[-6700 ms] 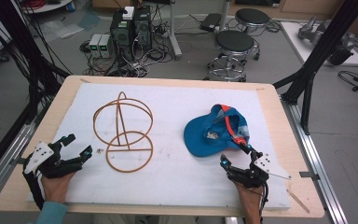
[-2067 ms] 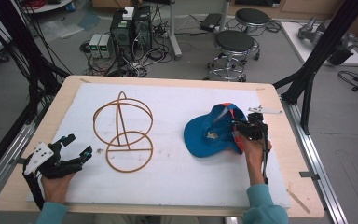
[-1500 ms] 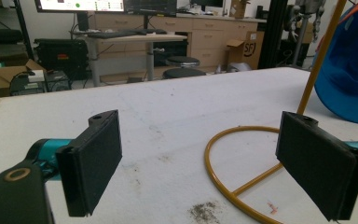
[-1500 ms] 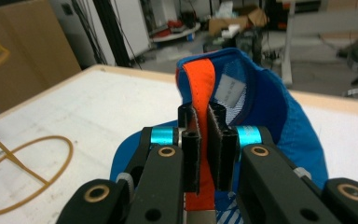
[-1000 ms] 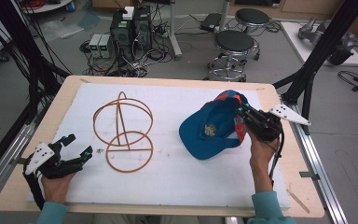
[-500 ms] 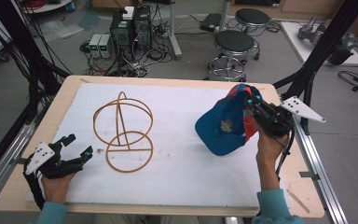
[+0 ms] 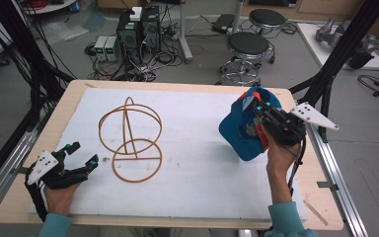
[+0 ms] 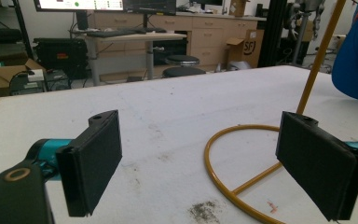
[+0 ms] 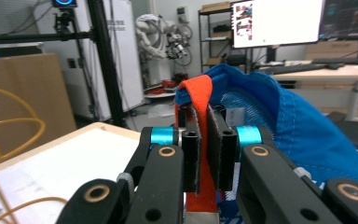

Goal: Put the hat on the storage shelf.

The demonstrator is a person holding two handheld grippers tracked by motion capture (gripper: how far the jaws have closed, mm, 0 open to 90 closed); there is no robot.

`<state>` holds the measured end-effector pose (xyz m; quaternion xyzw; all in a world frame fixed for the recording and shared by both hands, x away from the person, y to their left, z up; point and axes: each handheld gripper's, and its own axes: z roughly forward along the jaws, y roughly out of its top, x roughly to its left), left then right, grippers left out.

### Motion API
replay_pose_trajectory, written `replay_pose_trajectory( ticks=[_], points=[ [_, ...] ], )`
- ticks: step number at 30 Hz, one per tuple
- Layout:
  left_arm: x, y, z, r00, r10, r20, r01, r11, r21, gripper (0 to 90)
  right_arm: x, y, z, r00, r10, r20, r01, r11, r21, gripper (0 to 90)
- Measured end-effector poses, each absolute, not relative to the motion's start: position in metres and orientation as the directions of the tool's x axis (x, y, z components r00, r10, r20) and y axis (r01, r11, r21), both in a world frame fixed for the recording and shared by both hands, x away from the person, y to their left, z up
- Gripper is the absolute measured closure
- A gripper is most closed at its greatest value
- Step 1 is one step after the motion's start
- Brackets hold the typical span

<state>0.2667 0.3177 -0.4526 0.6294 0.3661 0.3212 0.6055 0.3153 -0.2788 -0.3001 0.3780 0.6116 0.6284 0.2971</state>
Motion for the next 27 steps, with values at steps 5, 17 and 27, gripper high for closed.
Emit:
replay_pose_trajectory(
  ticks=[5,17,27],
  points=[
    [0.267,0.318,-0.453,0.527,0.849,-0.037,0.070,0.000,0.998,14.7,0.315,-0.263,-0.305,-0.585,0.801,0.131,0.106,-0.085,0.991,84.9],
    [0.267,0.318,-0.453,0.529,0.848,-0.041,0.071,0.004,0.998,14.7,0.321,-0.200,-0.319,-0.689,0.698,0.195,0.183,-0.093,0.979,84.5],
    [0.267,0.318,-0.453,0.531,0.846,-0.046,0.075,0.006,0.997,14.6,0.327,-0.141,-0.334,-0.721,0.669,0.179,0.253,0.013,0.967,82.7]
  ],
)
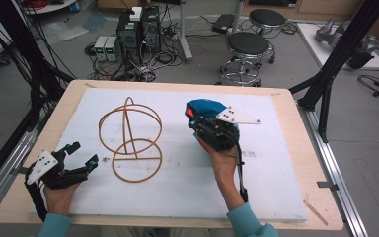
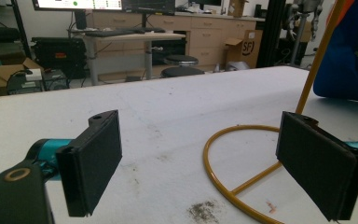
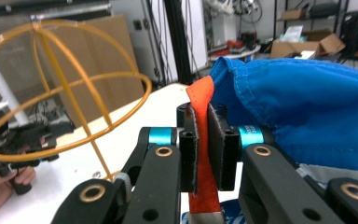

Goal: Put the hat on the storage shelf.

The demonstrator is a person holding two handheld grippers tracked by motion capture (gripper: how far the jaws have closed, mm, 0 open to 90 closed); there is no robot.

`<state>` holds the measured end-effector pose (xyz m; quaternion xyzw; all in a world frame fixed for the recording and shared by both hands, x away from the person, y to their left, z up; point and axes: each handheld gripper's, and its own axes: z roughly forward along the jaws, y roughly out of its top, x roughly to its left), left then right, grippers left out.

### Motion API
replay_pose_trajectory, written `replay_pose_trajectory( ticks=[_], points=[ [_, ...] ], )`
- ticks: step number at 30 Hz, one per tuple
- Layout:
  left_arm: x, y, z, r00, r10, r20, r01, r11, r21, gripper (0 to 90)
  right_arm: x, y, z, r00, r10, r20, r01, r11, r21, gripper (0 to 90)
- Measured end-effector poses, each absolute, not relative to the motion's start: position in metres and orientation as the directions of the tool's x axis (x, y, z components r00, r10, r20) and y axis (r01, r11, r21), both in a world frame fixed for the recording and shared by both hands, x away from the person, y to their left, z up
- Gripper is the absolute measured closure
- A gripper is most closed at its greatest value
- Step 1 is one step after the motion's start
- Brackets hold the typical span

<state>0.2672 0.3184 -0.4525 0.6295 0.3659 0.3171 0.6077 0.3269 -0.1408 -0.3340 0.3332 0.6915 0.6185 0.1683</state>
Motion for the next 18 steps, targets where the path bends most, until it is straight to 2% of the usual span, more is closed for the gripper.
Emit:
replay_pose_trajectory(
  ticks=[8,12,14,16,18],
  points=[
    [0.267,0.318,-0.453,0.534,0.845,-0.040,0.074,0.000,0.997,14.6,0.330,-0.109,-0.347,-0.754,0.632,0.180,0.287,0.071,0.955,79.0],
    [0.267,0.318,-0.452,0.536,0.843,-0.040,0.075,-0.001,0.997,14.6,0.330,-0.098,-0.351,-0.754,0.636,0.163,0.289,0.099,0.952,68.4],
    [0.267,0.318,-0.452,0.535,0.844,-0.040,0.074,0.000,0.997,14.6,0.328,-0.093,-0.350,-0.763,0.632,0.134,0.272,0.125,0.954,65.7],
    [0.267,0.318,-0.452,0.535,0.844,-0.039,0.074,-0.001,0.997,14.6,0.326,-0.089,-0.349,-0.761,0.643,0.088,0.243,0.156,0.958,60.2],
    [0.267,0.318,-0.452,0.536,0.843,-0.040,0.075,0.000,0.997,14.6,0.326,-0.087,-0.349,-0.770,0.632,0.086,0.235,0.155,0.960,54.0]
  ],
)
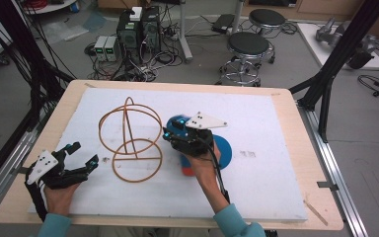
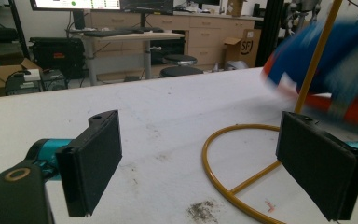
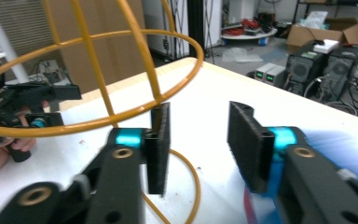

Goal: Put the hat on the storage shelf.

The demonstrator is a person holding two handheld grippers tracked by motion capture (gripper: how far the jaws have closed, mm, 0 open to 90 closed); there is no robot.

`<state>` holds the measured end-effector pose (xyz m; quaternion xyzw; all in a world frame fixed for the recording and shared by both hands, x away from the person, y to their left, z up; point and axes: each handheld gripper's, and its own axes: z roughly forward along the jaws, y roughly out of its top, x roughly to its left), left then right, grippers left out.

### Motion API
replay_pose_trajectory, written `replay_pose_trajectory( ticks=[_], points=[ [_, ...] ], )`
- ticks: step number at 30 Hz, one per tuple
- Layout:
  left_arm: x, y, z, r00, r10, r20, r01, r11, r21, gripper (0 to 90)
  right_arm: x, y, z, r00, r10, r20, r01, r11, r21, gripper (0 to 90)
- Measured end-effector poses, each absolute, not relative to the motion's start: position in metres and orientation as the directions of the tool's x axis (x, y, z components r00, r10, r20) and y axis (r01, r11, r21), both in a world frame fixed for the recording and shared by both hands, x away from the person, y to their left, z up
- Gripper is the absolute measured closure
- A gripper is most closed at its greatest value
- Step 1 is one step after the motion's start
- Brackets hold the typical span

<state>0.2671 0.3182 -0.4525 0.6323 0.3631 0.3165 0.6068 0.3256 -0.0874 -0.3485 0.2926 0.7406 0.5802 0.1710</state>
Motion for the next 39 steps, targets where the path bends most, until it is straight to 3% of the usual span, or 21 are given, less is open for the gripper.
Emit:
replay_pose_trajectory(
  ticks=[4,11,12,20,21,32,39],
  points=[
    [0.267,0.318,-0.452,0.536,0.844,-0.041,0.076,0.000,0.997,14.6,0.327,-0.090,-0.348,-0.771,0.628,0.103,0.244,0.142,0.959,37.2],
    [0.267,0.318,-0.453,0.535,0.844,-0.040,0.075,0.000,0.997,14.6,0.326,-0.091,-0.347,-0.785,0.615,0.070,0.216,0.166,0.962,27.3],
    [0.267,0.318,-0.453,0.535,0.844,-0.039,0.074,-0.001,0.997,14.6,0.327,-0.092,-0.348,-0.783,0.620,0.048,0.210,0.192,0.959,20.4],
    [0.267,0.318,-0.452,0.536,0.843,-0.038,0.074,-0.002,0.997,14.6,0.329,-0.102,-0.348,-0.811,0.585,0.021,0.185,0.223,0.957,7.5],
    [0.267,0.318,-0.453,0.536,0.844,-0.038,0.073,-0.001,0.997,14.6,0.329,-0.103,-0.348,-0.814,0.580,0.023,0.185,0.222,0.957,1.5],
    [0.267,0.318,-0.453,0.535,0.844,-0.037,0.071,-0.002,0.997,14.6,0.333,-0.112,-0.350,-0.800,0.600,0.004,0.185,0.242,0.953,0.4],
    [0.267,0.318,-0.453,0.536,0.844,-0.035,0.071,-0.004,0.997,14.6,0.342,-0.132,-0.354,-0.794,0.606,-0.057,0.190,0.337,0.922,0.4]
  ],
)
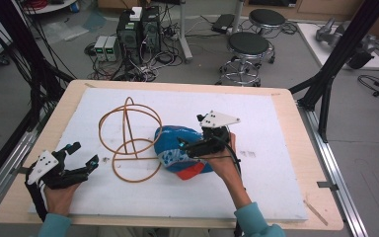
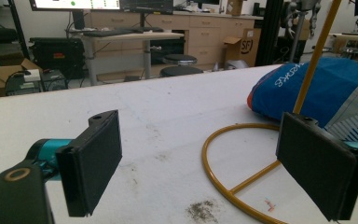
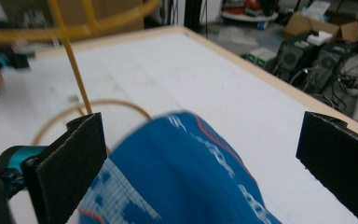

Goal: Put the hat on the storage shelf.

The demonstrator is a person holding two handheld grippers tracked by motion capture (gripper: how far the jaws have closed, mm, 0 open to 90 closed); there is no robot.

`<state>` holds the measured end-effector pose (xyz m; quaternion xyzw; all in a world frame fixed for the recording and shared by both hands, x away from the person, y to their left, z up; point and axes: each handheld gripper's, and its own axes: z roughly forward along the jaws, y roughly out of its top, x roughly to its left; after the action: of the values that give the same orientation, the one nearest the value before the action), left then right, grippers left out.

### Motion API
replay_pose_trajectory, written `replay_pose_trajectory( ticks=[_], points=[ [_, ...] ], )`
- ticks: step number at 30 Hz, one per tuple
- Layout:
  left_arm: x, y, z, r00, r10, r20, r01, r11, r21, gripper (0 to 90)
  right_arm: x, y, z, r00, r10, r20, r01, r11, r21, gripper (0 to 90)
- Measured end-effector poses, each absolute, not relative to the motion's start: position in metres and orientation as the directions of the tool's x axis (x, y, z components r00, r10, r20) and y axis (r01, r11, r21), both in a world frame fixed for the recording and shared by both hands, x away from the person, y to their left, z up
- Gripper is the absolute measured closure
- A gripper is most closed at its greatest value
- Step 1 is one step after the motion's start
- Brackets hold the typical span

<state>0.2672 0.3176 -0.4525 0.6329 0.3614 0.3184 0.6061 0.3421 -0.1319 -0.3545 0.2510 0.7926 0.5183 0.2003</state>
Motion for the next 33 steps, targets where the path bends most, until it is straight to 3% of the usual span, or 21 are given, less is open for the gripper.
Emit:
replay_pose_trajectory(
  ticks=[11,33],
  points=[
    [0.267,0.317,-0.453,0.535,0.844,-0.030,0.068,-0.008,0.998,14.6,0.356,-0.161,-0.379,-0.818,0.562,-0.120,0.235,0.518,0.822,0.6],
    [0.266,0.318,-0.453,0.537,0.843,-0.033,0.060,0.001,0.998,14.6,0.381,-0.165,-0.407,-0.829,0.557,-0.054,0.318,0.548,0.773,4.9]
  ],
)
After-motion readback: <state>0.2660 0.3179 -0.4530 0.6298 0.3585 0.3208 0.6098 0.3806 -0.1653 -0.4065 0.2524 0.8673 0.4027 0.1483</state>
